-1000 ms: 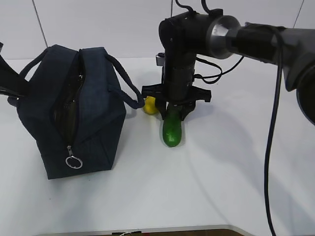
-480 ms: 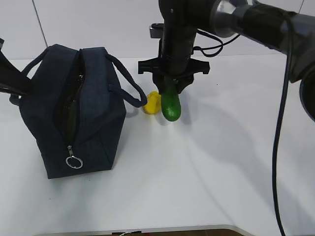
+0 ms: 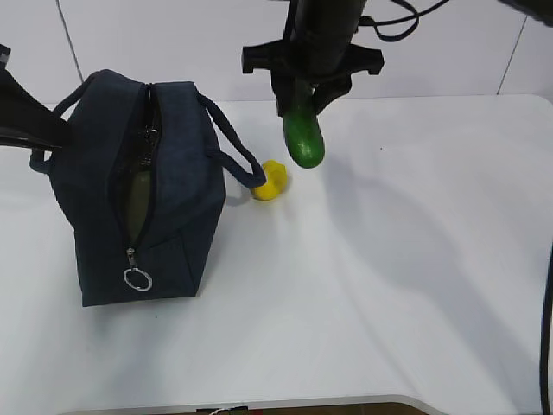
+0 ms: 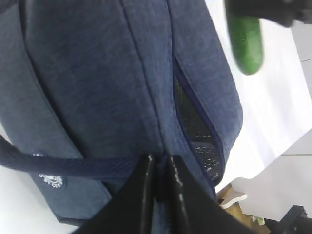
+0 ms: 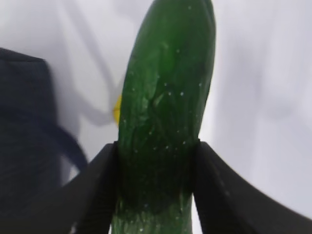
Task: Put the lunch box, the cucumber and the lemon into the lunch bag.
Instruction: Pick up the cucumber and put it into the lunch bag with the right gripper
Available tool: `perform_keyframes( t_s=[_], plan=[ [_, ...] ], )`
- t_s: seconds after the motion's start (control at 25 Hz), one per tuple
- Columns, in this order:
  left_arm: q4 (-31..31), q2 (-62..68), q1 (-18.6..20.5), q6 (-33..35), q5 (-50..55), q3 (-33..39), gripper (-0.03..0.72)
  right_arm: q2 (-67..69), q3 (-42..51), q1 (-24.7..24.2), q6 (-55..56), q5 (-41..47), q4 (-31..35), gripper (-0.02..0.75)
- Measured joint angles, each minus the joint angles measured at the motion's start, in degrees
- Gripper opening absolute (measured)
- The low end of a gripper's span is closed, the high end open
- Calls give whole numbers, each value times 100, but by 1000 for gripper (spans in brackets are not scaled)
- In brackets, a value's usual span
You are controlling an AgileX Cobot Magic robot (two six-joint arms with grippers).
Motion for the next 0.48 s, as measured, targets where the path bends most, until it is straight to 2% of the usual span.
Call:
perform_keyframes(
  t_s=[0.16, 0.48],
  plan=[
    [-13, 0, 0, 8, -9, 0, 11, -307, -43, 0, -267, 22, 541, 365],
    [-13, 0, 0, 82, -9, 0, 11, -413, -57, 0, -1184, 35, 2656, 364]
  ],
)
